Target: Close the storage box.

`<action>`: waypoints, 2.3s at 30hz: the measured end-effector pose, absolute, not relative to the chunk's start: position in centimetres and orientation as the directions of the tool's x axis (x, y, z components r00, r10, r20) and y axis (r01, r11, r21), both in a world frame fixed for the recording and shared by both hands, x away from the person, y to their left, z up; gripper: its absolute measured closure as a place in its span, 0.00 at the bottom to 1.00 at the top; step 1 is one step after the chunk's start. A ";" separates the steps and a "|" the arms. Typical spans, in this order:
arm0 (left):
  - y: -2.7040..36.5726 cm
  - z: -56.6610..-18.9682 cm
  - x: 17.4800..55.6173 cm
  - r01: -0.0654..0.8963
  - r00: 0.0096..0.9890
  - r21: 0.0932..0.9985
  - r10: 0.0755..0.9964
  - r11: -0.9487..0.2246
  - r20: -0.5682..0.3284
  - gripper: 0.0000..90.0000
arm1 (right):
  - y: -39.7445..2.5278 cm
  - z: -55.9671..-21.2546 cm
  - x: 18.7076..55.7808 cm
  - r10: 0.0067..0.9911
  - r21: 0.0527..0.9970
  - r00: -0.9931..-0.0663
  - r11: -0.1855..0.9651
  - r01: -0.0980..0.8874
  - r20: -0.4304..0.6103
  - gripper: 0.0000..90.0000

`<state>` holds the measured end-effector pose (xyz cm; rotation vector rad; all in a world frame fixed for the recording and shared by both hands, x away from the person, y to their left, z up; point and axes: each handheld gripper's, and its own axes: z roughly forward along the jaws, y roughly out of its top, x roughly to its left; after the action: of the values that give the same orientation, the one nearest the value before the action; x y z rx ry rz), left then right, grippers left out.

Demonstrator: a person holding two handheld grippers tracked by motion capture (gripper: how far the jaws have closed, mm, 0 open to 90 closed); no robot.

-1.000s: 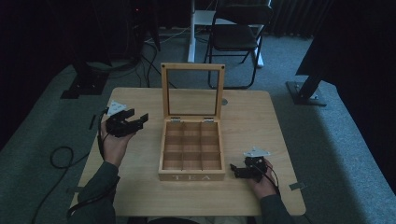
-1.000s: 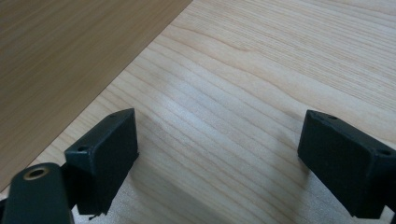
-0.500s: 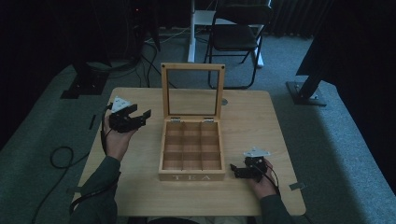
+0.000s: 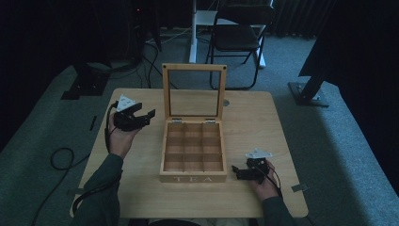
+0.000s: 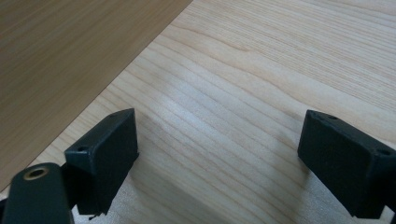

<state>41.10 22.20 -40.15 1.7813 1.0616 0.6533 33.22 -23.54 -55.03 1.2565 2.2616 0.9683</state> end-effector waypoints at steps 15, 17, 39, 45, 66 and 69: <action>22.0 -40.8 42.4 0.409 0.493 0.890 0.869 -0.203 -0.029 0.39 | -23.5 -55.0 33.2 0.848 0.722 -0.530 0.364 0.589 0.004 0.13; 21.8 -40.9 42.5 0.411 0.495 0.888 0.868 -0.204 -0.029 0.39 | -23.5 -55.0 33.2 0.848 0.722 -0.530 0.364 0.589 0.004 0.13; 21.3 -40.9 44.9 0.439 0.472 0.878 0.881 -0.190 -0.046 0.38 | -23.5 -55.0 33.2 0.848 0.722 -0.530 0.364 0.588 0.004 0.13; 20.7 -41.4 45.6 0.455 0.462 0.871 0.885 -0.186 -0.053 0.38 | -23.5 -55.0 33.2 0.848 0.722 -0.530 0.364 0.588 0.004 0.13; 18.3 -42.3 49.0 0.486 0.467 0.864 0.874 -0.128 -0.133 0.38 | -23.5 -55.0 33.2 0.841 0.722 -0.541 0.371 0.584 0.005 0.13; 17.9 -42.2 49.5 0.489 0.468 0.863 0.873 -0.128 -0.135 0.38 | -23.5 -55.0 33.1 0.840 0.722 -0.543 0.373 0.583 0.005 0.13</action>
<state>49.52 17.92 -42.19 1.7749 1.1604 0.5123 33.12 -23.52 -55.03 1.2408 2.2752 0.9734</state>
